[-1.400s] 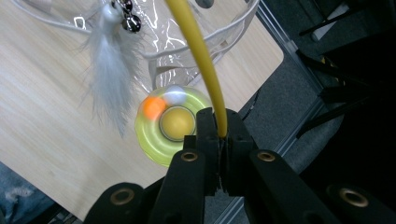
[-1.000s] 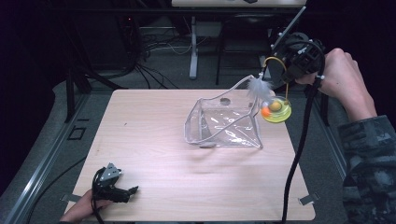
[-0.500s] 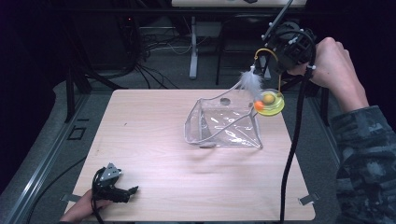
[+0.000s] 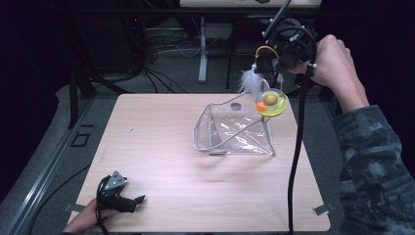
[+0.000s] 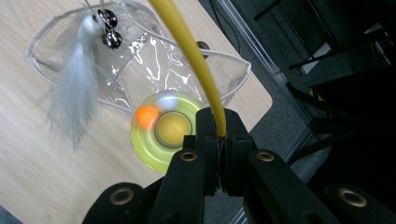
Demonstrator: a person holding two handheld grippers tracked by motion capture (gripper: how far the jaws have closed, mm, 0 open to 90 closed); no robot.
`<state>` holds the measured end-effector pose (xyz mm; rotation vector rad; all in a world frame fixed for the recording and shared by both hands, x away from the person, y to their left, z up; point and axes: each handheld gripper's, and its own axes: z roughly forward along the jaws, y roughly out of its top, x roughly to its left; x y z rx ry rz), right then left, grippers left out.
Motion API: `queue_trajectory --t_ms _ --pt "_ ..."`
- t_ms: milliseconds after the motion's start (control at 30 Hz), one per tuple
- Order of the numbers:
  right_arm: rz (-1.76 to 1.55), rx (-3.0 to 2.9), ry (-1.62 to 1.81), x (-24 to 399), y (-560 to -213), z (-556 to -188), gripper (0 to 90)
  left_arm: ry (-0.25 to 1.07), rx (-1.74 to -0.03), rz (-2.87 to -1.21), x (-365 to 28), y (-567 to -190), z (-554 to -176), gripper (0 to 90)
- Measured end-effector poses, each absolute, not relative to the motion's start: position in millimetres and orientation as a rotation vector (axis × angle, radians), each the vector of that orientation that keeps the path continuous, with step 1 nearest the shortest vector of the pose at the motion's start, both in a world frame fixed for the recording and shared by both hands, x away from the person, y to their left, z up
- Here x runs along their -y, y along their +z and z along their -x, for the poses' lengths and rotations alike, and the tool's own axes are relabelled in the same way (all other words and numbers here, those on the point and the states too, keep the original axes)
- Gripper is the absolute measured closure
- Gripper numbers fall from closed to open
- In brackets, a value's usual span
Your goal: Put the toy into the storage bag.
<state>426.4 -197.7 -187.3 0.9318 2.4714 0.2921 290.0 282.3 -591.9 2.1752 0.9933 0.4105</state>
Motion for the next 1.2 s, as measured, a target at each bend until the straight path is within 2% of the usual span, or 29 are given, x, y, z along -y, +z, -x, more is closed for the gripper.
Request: queue_trajectory --t_ms 633,1200 --pt "-0.881 -2.488 0.328 169.3 -199.0 -449.2 87.8 0.411 -0.993 -2.175 -282.3 -591.9 -290.0 0.0" --pt "-0.857 -2.525 0.370 151.4 -227.1 -465.1 87.8 0.411 -0.993 -2.175 -282.3 -591.9 -290.0 0.0"
